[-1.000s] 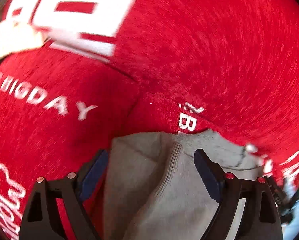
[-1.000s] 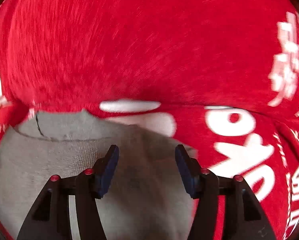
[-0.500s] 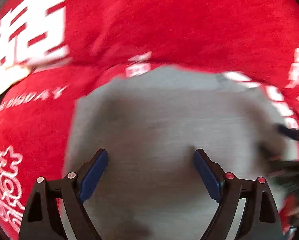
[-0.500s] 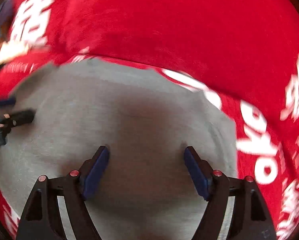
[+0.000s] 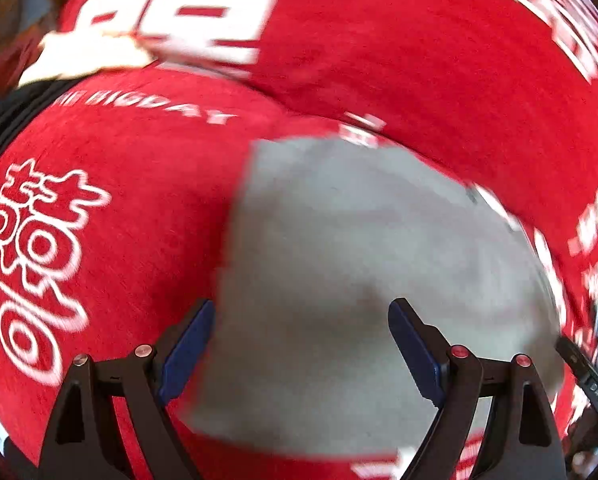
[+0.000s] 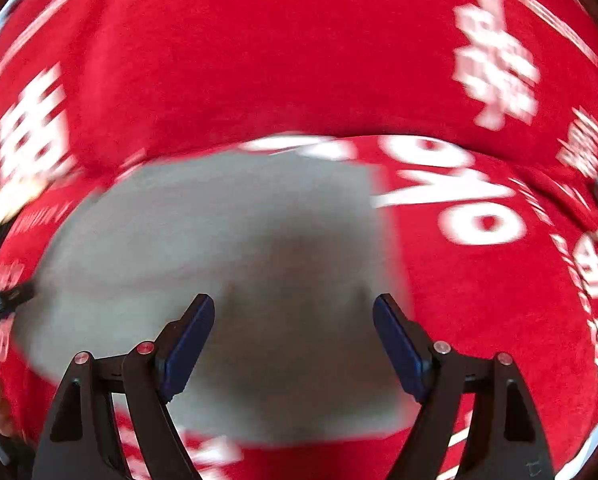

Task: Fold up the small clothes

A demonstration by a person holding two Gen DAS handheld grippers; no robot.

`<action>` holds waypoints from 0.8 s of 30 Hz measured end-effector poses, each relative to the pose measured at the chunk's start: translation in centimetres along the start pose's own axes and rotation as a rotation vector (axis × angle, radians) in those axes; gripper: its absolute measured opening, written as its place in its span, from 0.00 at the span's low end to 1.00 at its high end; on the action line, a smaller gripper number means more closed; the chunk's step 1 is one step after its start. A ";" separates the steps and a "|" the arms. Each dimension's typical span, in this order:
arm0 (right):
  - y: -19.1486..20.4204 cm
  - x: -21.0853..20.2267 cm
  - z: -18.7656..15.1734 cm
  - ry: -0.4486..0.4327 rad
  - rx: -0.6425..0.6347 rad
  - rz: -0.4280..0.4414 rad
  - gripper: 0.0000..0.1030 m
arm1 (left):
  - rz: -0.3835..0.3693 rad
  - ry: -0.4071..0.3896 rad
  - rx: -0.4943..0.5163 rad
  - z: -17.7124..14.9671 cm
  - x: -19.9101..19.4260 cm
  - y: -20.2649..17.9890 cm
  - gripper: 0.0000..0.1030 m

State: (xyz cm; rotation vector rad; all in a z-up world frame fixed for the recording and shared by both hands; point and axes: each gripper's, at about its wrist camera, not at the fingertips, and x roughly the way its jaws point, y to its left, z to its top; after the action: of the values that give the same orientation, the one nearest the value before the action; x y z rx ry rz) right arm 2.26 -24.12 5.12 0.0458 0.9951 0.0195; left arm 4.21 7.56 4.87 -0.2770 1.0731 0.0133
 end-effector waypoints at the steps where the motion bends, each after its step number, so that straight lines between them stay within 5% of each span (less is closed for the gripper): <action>1: 2.5 0.0 -0.9 -0.006 -0.064 0.002 0.82 | 0.007 -0.015 0.047 -0.9 -0.4 -1.5 0.86; 6: 6.9 2.5 -4.1 0.014 -0.234 -0.037 0.82 | 0.048 0.018 0.183 -4.1 0.7 -4.6 0.86; 8: 4.8 2.8 -4.1 0.000 -0.172 0.032 0.82 | 0.068 -0.005 0.213 -4.3 1.1 -3.9 0.87; 16: -6.5 0.2 -5.1 -0.006 0.077 0.058 0.82 | 0.015 0.015 0.157 -3.5 -0.1 1.1 0.93; 19: -8.8 -0.3 -5.2 0.051 0.150 -0.044 0.82 | 0.089 -0.021 0.136 -3.0 -1.2 1.5 0.93; 21: -9.7 -1.3 -4.5 0.024 0.205 -0.024 0.82 | 0.043 -0.039 0.088 -2.4 -2.2 1.8 0.93; 24: -7.4 -2.3 -2.0 -0.017 0.161 -0.125 0.83 | 0.004 -0.060 0.058 -1.0 -2.8 0.4 0.93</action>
State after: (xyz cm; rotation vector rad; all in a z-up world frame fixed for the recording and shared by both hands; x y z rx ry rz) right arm -0.67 -31.52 5.63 0.1306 0.9797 -0.1753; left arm 1.95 8.12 6.79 -0.2206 1.0125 -0.0061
